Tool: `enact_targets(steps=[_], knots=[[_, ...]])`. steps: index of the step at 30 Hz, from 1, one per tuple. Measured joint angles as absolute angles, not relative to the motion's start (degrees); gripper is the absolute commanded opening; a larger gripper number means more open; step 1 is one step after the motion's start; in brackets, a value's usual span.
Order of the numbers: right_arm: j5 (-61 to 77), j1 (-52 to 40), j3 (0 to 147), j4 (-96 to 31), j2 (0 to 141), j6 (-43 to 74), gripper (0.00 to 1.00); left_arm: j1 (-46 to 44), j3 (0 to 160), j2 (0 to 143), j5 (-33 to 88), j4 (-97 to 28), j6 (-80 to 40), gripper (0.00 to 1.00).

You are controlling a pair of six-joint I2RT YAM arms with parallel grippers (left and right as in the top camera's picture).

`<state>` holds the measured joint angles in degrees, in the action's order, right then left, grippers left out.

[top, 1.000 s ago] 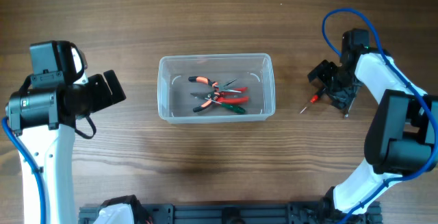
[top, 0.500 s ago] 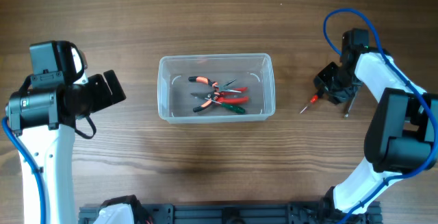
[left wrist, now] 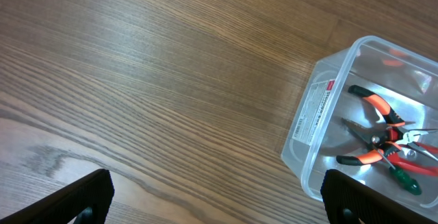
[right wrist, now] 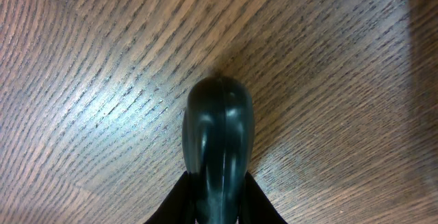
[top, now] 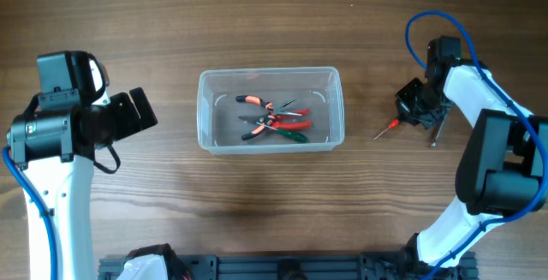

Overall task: Pack container
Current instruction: 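Move the right gripper to the black-handled screwdriver and grasp its handle, then carry the black screwdriver with the right gripper into the container and release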

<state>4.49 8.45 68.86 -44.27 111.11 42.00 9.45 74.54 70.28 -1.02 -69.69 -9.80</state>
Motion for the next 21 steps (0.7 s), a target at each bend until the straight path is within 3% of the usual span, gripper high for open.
enact_targets(steps=[10,16,21], knots=[[4.7,8.4,69.3,-44.8,111.3,40.2,0.04,9.5,74.5,70.3,-1.0,-69.7,-9.8,1.0],[4.5,7.0,72.3,-48.7,111.3,31.0,0.04,9.5,74.5,70.3,-1.0,-69.7,-9.8,1.0],[2.3,-1.0,79.9,-49.1,104.8,19.0,0.04,9.5,74.5,70.3,-1.0,-69.7,-9.8,1.0]])
